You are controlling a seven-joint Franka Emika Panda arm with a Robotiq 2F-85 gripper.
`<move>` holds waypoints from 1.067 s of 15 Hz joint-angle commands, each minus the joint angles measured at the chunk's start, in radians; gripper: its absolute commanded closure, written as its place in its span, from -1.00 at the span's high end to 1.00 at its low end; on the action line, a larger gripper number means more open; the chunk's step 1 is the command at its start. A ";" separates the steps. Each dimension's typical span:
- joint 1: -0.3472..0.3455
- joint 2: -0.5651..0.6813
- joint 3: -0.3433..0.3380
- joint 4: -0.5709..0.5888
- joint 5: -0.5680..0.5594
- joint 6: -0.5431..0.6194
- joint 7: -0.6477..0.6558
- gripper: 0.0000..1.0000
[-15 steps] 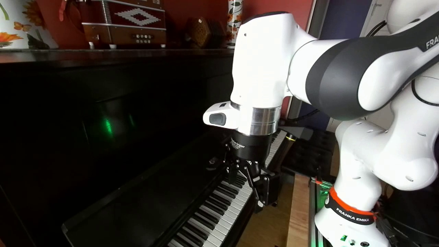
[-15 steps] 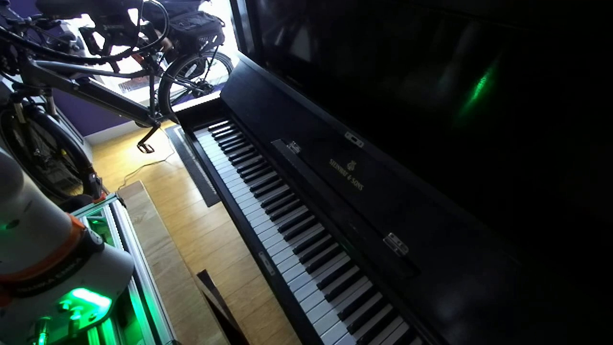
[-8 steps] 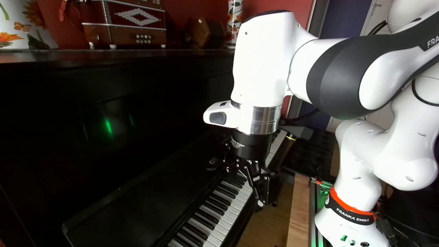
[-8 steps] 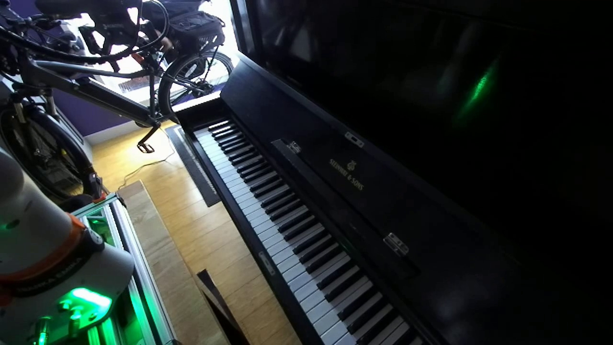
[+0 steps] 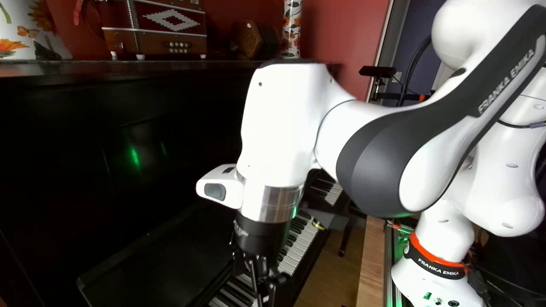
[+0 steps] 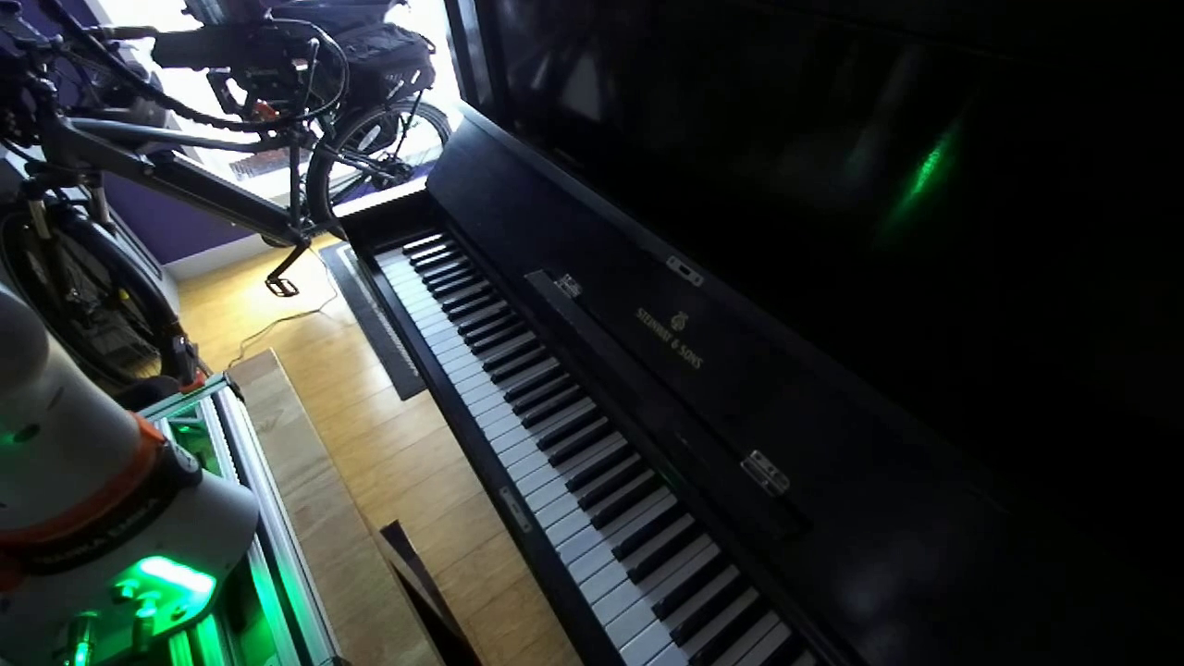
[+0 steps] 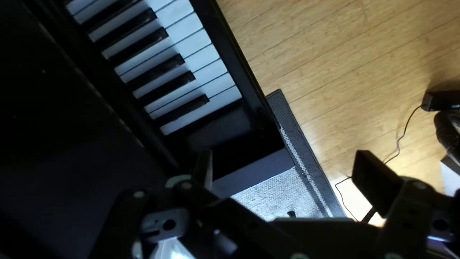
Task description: Push down on the first black piano key
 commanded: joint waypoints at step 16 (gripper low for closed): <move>0.041 0.543 -0.080 0.297 -0.405 0.144 0.851 -0.88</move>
